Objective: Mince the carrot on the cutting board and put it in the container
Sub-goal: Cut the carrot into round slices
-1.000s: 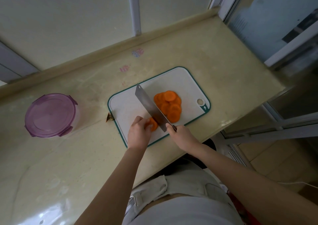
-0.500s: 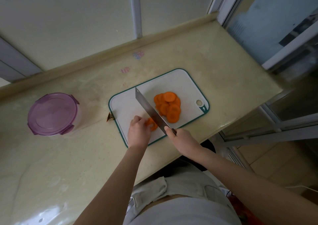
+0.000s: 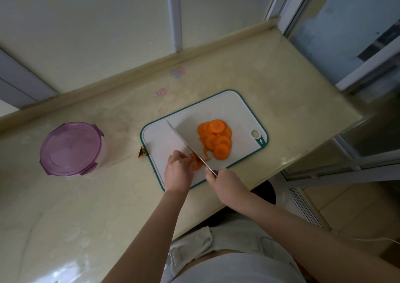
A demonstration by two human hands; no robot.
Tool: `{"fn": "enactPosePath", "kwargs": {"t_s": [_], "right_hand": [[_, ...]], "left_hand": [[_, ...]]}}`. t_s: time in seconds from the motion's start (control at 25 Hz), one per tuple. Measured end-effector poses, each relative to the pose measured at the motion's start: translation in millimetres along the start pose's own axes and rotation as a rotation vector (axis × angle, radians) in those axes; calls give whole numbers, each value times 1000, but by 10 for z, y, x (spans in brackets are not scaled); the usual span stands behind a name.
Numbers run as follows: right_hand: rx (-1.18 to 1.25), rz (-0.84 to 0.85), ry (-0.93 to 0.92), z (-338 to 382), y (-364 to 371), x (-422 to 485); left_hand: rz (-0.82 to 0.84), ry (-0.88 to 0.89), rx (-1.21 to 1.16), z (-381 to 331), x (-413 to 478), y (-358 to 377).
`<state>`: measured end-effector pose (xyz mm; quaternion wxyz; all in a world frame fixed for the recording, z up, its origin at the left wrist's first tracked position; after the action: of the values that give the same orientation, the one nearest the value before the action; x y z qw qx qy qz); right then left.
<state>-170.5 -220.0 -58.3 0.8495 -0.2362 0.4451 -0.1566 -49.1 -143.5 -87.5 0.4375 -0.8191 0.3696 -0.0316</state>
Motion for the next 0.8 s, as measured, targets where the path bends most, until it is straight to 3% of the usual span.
{"fn": "enactPosePath", "kwargs": {"t_s": [0.44, 0.8], "right_hand": [[162, 98, -52, -87, -185, 30], [189, 23, -114, -5, -234, -108]], "left_hand": [[-51, 10, -42, -32, -62, -21], [-36, 10, -95, -13, -75, -65]]}}
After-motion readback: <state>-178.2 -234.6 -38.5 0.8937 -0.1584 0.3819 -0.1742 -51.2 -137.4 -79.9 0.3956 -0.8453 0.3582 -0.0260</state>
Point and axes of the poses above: each hand's wrist, its own x-axis towards the middle knuckle, its own y-axis out of the palm, z = x × y, the point moved 5 cm from there along x, towards the middle knuckle, and after that the axes turned 7 degrees about z, right-handed, at the moved point
